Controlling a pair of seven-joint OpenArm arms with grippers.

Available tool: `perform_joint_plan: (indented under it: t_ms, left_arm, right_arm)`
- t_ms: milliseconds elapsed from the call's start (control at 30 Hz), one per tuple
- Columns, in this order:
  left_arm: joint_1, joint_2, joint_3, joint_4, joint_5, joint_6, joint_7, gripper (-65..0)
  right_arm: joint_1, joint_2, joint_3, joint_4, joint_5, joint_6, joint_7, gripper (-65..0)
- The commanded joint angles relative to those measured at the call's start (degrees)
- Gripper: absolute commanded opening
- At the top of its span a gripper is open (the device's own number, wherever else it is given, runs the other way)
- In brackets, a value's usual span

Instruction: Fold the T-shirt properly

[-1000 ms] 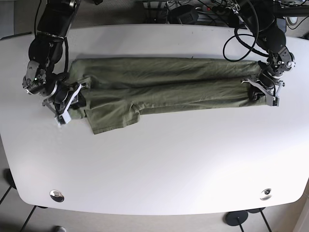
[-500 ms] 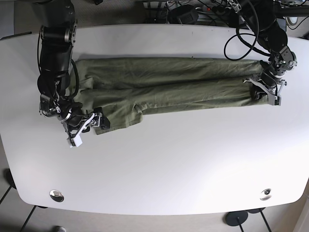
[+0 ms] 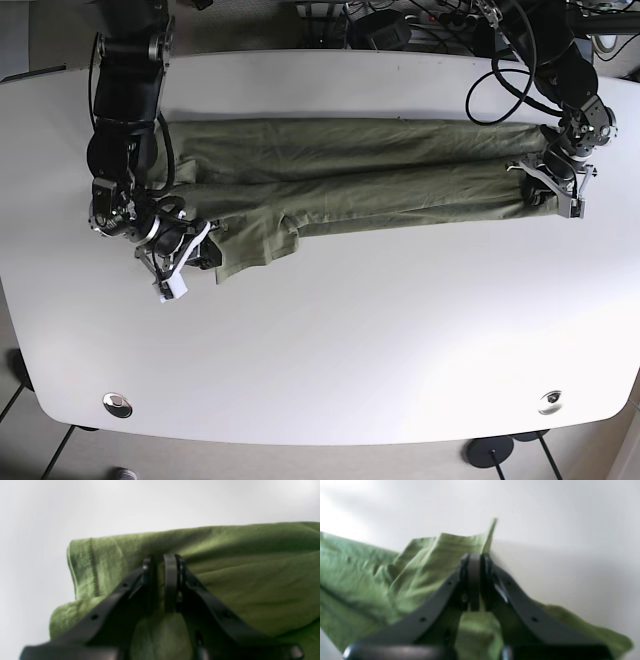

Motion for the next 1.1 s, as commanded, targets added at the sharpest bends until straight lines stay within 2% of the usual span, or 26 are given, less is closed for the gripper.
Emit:
perform_joint_plan:
  t_ms: [33,100,167,200,233,300,333,400,467,533,567,633,733,867,933,1000,1033,1100]
  left_arm:
    - [0.2,-0.6,-0.1,0.0,3.3,1.0,3.4,-60.1]
    - [0.2,-0.6,-0.1,-0.1,3.3,1.0,3.4,-60.1]
    - [0.2,-0.7,-0.1,-0.2,3.3,1.0,3.4,-60.1]
    - [0.2,-0.7,-0.1,-0.2,3.3,1.0,3.4,-60.1]
    - [0.2,-0.7,-0.1,-0.4,3.3,1.0,3.4,-60.1]
    - [0.2,-0.7,0.0,-0.4,3.3,1.0,3.4,-60.1]
    - [0.3,-0.7,0.1,-0.3,3.3,1.0,3.4,-60.1]
    - [0.3,-0.7,0.1,-0.4,3.3,1.0,3.4,-60.1]
    - [0.3,-0.7,0.2,-0.4,3.3,1.0,3.4,-60.1]
    - [0.3,-0.7,0.1,-0.4,3.3,1.0,3.4,-60.1]
    - [0.3,-0.7,0.1,-0.4,3.3,1.0,3.4,-60.1]
    - [0.3,-1.4,0.2,-0.3,3.3,1.0,3.4,-60.1]
    - [0.3,-1.4,0.0,-0.1,3.3,1.0,3.4,-60.1]
    - [0.3,-1.4,-0.1,-0.4,3.3,1.0,3.4,-60.1]
    - [0.3,-1.4,-0.1,-0.4,3.3,1.0,3.4,-60.1]
    - [0.3,-1.4,-0.1,-0.4,3.3,1.0,3.4,-60.1]
    - [0.3,-1.4,-0.1,-0.4,3.3,1.0,3.4,-60.1]
    - [0.3,-1.4,-0.1,-0.4,3.3,1.0,3.4,-60.1]
  right_arm:
    - [-2.8,-0.5,3.2,10.8,1.2,-0.33,-2.8,-63.4]
    - [-6.5,-3.5,6.3,18.3,0.7,-1.21,-5.5,-63.4]
    - [-8.2,-4.1,7.7,20.5,0.7,-1.56,-5.9,-62.9]
    - [-8.2,-4.1,7.9,20.0,0.7,-2.52,-5.9,-61.5]
    - [-8.1,-4.1,8.0,18.6,0.7,-3.93,-5.6,-58.7]
    - [-6.0,-3.9,7.9,14.5,0.7,-6.83,-4.3,-47.4]
    - [-4.6,-3.7,7.9,11.7,0.7,-7.27,-3.4,-40.6]
    - [-1.7,-3.1,7.8,5.2,0.7,-7.45,-1.3,-27.9]
    - [1.4,-1.9,7.6,-1.7,0.7,-7.45,1.6,-18.5]
    - [5.1,-1.5,6.1,-10.7,0.7,-7.45,5.7,-15.5]
    - [6.3,-0.1,4.6,-13.8,0.7,-7.45,7.2,-15.5]
    - [8.5,1.1,-0.8,-20.4,0.8,-7.45,11.5,-15.2]
    - [9.2,1.3,-4.8,-23.7,0.8,-7.54,13.7,-15.2]
    - [8.9,-0.1,-7.9,-23.7,1.0,-7.45,13.7,-16.8]
    - [8.8,-0.8,-8.3,-23.6,0.9,-7.45,13.7,-31.7]
    - [8.8,-0.9,-8.3,-23.6,0.8,-7.45,13.7,-49.6]
    - [8.8,-0.9,-8.4,-23.6,0.8,-7.45,13.8,-62.8]
    - [8.6,-0.7,-8.4,-21.0,0.9,-7.36,13.8,-63.3]
